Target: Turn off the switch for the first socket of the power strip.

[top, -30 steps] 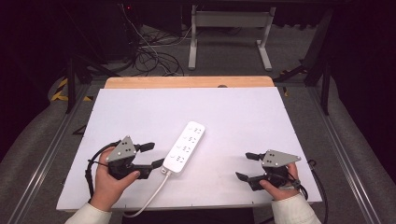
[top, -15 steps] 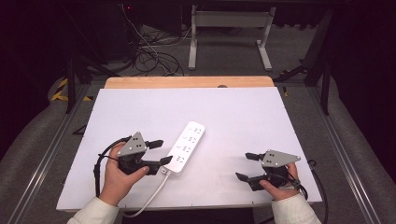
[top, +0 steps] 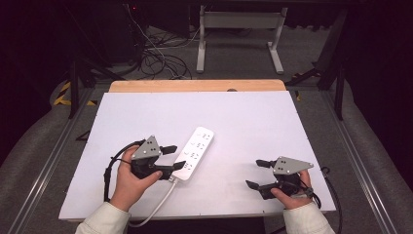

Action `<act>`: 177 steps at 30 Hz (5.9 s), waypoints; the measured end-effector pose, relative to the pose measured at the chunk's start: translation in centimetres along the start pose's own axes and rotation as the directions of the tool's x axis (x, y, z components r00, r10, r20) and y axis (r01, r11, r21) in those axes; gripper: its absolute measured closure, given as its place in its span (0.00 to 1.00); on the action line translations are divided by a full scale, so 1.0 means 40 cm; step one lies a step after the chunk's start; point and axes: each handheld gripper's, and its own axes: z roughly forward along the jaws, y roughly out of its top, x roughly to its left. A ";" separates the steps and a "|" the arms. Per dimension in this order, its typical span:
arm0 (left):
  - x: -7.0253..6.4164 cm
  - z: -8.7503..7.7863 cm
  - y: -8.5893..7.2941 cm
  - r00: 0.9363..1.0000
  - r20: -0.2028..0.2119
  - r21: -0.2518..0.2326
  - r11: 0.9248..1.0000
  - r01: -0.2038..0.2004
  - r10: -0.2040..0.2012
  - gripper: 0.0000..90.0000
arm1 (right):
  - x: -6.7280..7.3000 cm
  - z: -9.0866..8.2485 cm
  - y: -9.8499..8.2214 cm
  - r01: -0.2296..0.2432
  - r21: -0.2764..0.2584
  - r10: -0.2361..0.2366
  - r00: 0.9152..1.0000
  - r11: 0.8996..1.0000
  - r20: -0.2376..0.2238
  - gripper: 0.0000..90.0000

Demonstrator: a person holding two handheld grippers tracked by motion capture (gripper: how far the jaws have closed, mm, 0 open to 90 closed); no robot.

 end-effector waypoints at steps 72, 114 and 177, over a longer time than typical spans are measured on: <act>0.077 0.164 0.036 0.995 -0.024 0.517 0.851 0.096 -0.098 1.00 | -0.001 0.010 -0.006 0.005 0.027 -0.005 1.000 1.000 -0.020 0.24; 0.064 0.169 0.027 0.996 -0.046 0.518 0.850 0.092 -0.079 1.00 | 0.004 0.011 -0.005 0.006 0.028 -0.006 1.000 1.000 -0.027 0.24; 0.014 -0.001 0.097 1.000 -0.018 0.123 0.992 -0.003 0.006 0.42 | 0.002 0.013 -0.009 0.002 0.028 -0.001 1.000 1.000 -0.028 0.24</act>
